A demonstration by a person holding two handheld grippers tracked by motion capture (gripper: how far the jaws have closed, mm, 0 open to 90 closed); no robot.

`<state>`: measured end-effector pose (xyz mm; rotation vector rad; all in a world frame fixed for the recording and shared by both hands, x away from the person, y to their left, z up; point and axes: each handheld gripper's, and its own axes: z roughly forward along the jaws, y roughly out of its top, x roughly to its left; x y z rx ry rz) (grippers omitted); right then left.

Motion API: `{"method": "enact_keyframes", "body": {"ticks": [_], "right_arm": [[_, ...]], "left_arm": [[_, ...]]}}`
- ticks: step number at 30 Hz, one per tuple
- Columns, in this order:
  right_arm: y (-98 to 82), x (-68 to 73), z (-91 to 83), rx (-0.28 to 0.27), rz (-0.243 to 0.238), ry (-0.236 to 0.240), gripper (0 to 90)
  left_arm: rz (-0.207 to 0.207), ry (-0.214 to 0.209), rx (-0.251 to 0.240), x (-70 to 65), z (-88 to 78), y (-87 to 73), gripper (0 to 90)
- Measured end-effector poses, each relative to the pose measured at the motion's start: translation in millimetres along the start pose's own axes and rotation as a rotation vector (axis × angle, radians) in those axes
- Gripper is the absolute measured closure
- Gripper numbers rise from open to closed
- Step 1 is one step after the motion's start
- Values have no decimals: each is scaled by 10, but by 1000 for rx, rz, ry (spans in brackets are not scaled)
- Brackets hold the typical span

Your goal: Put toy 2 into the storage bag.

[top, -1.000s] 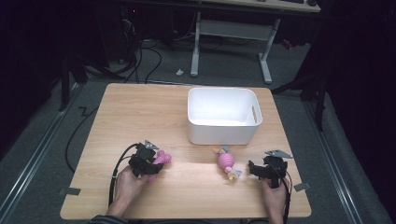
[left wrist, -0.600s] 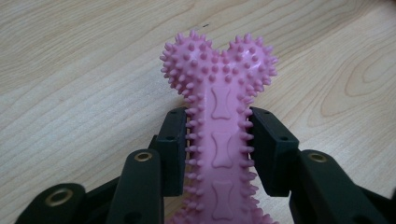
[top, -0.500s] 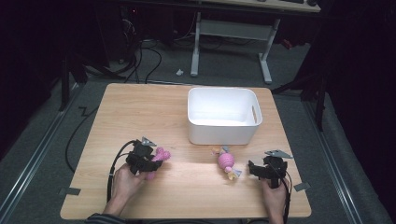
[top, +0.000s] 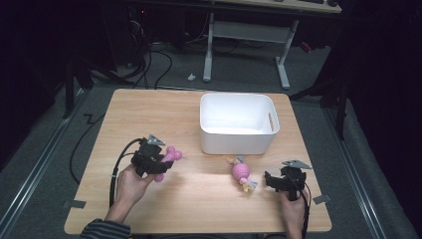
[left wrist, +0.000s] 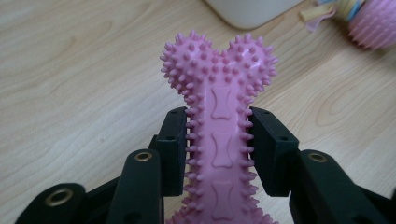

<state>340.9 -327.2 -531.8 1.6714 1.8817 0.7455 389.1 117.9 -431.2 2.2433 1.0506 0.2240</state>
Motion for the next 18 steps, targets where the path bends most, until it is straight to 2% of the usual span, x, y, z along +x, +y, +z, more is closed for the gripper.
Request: {"method": "enact_keyframes", "body": {"ticks": [5, 8, 18], "right_arm": [[-3, 3, -4, 2, 2, -4, 76], [-5, 1, -4, 1, 3, -2, 74], [-9, 1, -7, 1, 6, -5, 71]], "left_arm": [[7, -45, -27, -4, -68, 129, 592], [19, -37, -27, -6, -76, 213, 592], [41, -57, -37, -28, -207, 445, 592]]}}
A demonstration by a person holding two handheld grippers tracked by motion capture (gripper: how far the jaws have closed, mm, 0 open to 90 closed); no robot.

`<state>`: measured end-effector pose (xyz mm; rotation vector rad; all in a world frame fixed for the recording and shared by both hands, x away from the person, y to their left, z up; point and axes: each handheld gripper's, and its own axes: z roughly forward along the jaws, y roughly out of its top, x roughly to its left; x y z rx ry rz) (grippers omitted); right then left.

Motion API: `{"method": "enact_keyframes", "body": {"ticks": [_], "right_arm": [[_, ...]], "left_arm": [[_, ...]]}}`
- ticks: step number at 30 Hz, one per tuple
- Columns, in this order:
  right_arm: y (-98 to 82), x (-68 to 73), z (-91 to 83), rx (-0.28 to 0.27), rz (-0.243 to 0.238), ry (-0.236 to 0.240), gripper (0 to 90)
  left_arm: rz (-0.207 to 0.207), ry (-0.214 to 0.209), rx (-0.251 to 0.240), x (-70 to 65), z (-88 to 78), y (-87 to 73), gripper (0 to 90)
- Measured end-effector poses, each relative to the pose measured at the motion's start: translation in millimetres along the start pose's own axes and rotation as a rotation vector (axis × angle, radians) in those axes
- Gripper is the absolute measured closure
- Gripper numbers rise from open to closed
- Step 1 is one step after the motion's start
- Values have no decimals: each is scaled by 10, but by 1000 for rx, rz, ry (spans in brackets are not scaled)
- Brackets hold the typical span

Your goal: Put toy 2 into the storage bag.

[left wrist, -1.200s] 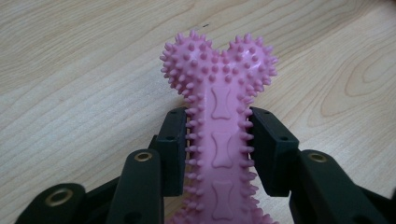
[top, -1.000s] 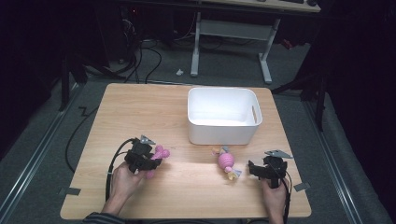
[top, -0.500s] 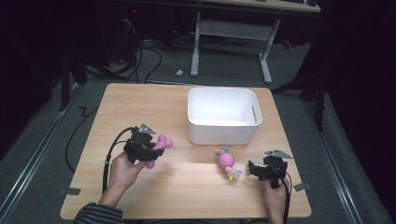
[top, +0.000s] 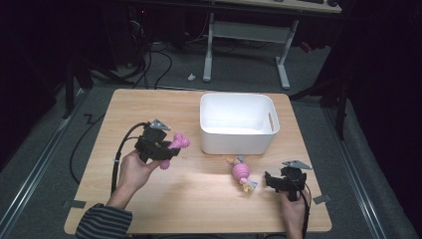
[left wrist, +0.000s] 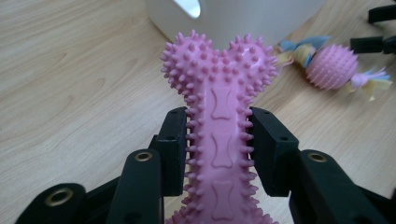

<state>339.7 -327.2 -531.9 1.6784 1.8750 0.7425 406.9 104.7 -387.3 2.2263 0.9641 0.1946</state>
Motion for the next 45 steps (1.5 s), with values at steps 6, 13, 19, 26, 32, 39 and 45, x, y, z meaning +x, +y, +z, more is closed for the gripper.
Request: {"method": "enact_keyframes", "body": {"ticks": [6, 13, 19, 26, 32, 39, 45], "right_arm": [[-1, 13, -2, 1, 11, -6, 70], [-2, 13, -4, 1, 9, -5, 70], [-4, 16, -7, 2, 5, -9, 76], [-10, 20, -10, -1, 1, -4, 76], [-9, 20, -11, 1, 1, -6, 76], [-10, 20, -10, -1, 0, -4, 76], [-10, 20, -10, -1, 0, -4, 76]], "left_arm": [[3, -24, -23, -44, -85, 170, 591], [37, -34, -12, -104, -109, 396, 591], [52, -53, -20, -161, -83, 542, 592], [74, -72, -19, -230, -28, 704, 592], [97, -78, -6, -258, 29, 796, 592], [98, -94, -7, -291, 100, 850, 592], [99, -93, 0, -288, 158, 909, 592]]}}
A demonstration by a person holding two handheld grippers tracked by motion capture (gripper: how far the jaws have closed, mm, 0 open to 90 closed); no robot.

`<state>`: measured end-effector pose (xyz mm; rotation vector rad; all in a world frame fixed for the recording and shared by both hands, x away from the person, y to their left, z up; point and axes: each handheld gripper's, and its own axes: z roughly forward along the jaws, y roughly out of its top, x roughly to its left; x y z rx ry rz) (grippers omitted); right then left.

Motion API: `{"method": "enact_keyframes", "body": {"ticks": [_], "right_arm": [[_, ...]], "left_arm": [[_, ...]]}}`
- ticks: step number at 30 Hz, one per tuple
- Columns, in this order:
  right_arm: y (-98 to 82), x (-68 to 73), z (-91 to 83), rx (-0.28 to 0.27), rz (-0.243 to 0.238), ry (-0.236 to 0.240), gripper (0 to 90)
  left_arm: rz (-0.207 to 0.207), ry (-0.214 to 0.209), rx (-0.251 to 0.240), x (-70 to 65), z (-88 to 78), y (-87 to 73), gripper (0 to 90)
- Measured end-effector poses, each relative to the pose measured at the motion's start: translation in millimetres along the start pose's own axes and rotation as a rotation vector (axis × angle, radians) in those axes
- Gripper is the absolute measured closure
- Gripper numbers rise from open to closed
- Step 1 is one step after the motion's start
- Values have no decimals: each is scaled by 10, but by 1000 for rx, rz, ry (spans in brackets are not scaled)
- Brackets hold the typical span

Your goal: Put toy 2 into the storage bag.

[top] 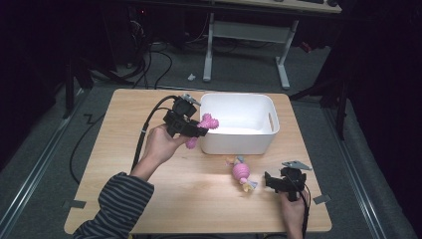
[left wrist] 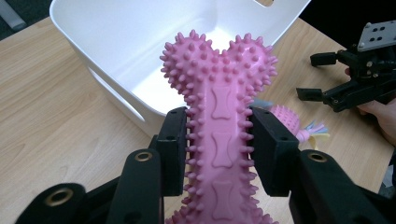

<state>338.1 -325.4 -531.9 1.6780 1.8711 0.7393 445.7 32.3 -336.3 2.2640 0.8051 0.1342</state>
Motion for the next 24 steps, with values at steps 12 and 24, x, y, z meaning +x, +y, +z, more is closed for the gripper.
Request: {"method": "enact_keyframes", "body": {"ticks": [12, 24], "right_arm": [[-1, 4, 0, 0, -3, 5, 77], [-1, 10, -2, 0, 1, 5, 77]], "left_arm": [[31, -10, -12, 4, 203, 218, 591], [34, -29, -25, 66, 469, 456, 591]]}}
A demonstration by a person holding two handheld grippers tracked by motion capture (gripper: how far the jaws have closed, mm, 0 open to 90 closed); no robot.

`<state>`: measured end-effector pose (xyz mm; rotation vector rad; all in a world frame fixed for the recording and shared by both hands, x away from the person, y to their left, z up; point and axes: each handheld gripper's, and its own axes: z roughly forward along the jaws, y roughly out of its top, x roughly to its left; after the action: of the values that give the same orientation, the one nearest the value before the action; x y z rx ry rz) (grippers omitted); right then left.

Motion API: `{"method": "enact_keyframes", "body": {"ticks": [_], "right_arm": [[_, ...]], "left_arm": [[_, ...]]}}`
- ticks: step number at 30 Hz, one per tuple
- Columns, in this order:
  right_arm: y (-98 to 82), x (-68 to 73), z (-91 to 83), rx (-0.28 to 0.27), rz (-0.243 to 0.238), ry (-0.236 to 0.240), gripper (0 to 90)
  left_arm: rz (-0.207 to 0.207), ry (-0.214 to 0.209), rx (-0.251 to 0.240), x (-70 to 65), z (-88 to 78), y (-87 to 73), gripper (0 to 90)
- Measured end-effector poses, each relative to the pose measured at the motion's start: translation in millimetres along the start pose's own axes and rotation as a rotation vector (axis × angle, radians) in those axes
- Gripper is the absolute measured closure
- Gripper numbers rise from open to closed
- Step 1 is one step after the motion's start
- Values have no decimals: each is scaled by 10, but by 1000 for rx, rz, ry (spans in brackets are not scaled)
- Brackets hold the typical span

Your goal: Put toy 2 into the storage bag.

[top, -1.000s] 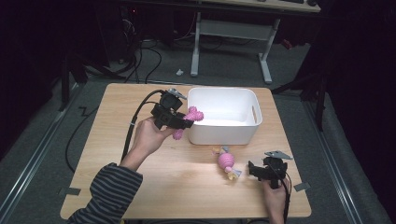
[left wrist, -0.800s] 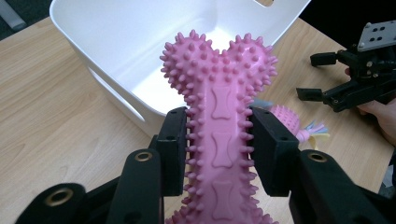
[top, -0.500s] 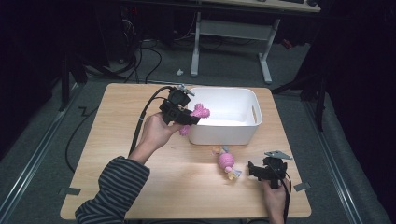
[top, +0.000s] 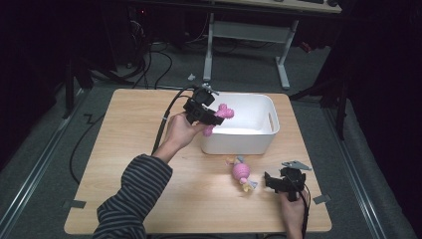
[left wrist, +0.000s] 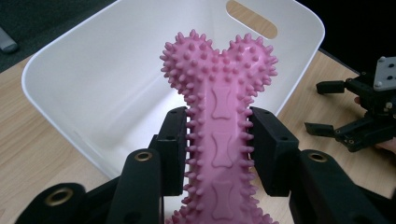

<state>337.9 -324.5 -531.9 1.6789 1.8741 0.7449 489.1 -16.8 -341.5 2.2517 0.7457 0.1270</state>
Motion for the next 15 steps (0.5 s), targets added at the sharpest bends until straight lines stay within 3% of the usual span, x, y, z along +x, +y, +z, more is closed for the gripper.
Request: {"method": "enact_keyframes", "body": {"ticks": [15], "right_arm": [[0, 0, 0, 0, -1, 0, 77]], "left_arm": [[9, 31, -4, 107, 249, 105, 591]]}}
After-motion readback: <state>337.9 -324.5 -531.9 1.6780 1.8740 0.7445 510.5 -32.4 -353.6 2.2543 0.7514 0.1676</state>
